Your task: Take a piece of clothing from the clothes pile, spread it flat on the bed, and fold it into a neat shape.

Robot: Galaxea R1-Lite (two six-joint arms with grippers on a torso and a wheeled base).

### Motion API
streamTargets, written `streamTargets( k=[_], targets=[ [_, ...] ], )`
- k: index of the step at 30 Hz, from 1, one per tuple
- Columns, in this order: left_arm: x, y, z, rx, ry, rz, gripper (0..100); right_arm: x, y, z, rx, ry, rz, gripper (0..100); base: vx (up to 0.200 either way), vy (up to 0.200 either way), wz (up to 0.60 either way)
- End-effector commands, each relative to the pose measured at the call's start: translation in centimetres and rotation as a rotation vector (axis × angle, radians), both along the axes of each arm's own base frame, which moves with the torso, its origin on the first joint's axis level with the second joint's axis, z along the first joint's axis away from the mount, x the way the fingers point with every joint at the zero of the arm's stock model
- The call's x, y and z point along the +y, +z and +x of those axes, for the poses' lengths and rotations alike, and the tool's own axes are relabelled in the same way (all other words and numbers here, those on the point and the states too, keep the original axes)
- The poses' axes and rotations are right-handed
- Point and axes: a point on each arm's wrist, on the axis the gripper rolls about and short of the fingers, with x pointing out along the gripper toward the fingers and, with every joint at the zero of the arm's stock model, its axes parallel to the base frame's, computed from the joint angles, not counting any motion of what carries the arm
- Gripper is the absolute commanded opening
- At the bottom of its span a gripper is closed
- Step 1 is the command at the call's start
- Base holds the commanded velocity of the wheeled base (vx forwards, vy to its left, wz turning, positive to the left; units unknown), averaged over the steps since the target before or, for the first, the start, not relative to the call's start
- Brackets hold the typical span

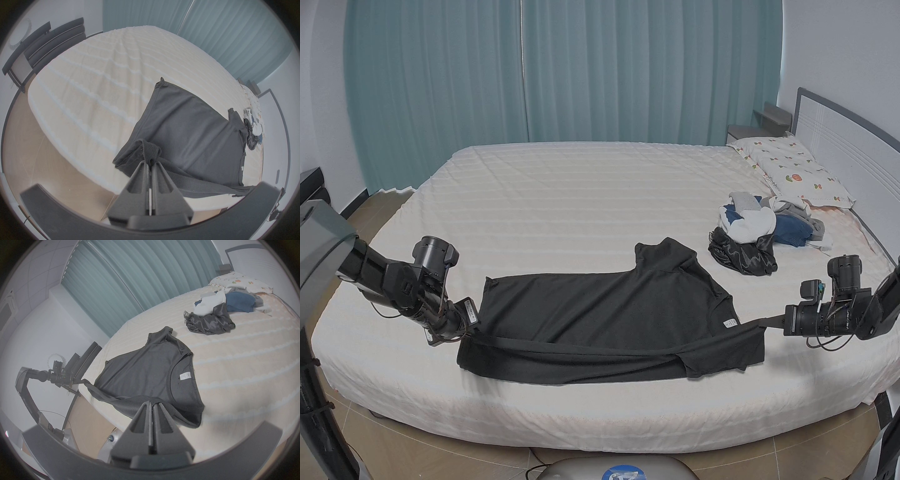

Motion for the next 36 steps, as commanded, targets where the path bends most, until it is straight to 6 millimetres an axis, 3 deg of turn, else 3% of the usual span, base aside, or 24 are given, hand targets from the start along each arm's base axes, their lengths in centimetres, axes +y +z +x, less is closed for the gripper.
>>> streamTargets(
  k=[1, 6, 9, 17, 22, 26, 33, 36],
  targets=[
    [-0.4, -3.6, 3.0, 0.055, 0.021, -0.002, 0, 0.2, -2.6, 3.1, 0.057, -0.001, 0.001, 0, 0.0, 0.0, 0.0],
    [-0.5, -4.4, 4.3, 0.051, 0.032, -0.007, 0, 0.1, -3.7, 4.3, 0.068, -0.006, -0.005, 0, 0.0, 0.0, 0.0],
    [-0.7, -5.0, 6.2, 0.026, 0.107, -0.049, 0, 0.3, -5.0, 6.0, 0.073, -0.022, -0.011, 0, 0.0, 0.0, 0.0],
    [0.0, -5.1, 7.8, -0.005, 0.219, -0.103, 0, 0.9, -5.4, 7.2, 0.073, -0.039, 0.004, 0, 0.0, 0.0, 0.0],
    [0.5, -4.1, 7.3, -0.016, 0.234, -0.107, 0, 0.8, -4.9, 6.8, 0.061, -0.043, 0.006, 0, 0.0, 0.0, 0.0],
    [1.4, -1.6, 5.4, -0.026, 0.231, -0.109, 0, 0.5, -3.2, 5.7, 0.035, -0.047, 0.014, 0, 0.0, 0.0, 0.0],
    [1.6, -0.4, 2.5, 0.026, 0.185, -0.08, 0, 0.4, -1.9, 4.9, 0.012, -0.049, 0.015, 0, 0.0, 0.0, 0.0],
    [1.6, -0.2, 2.2, 0.025, 0.184, -0.085, 0, 0.5, -1.9, 5.0, 0.012, -0.045, 0.015, 0, 0.0, 0.0, 0.0]
  ],
)
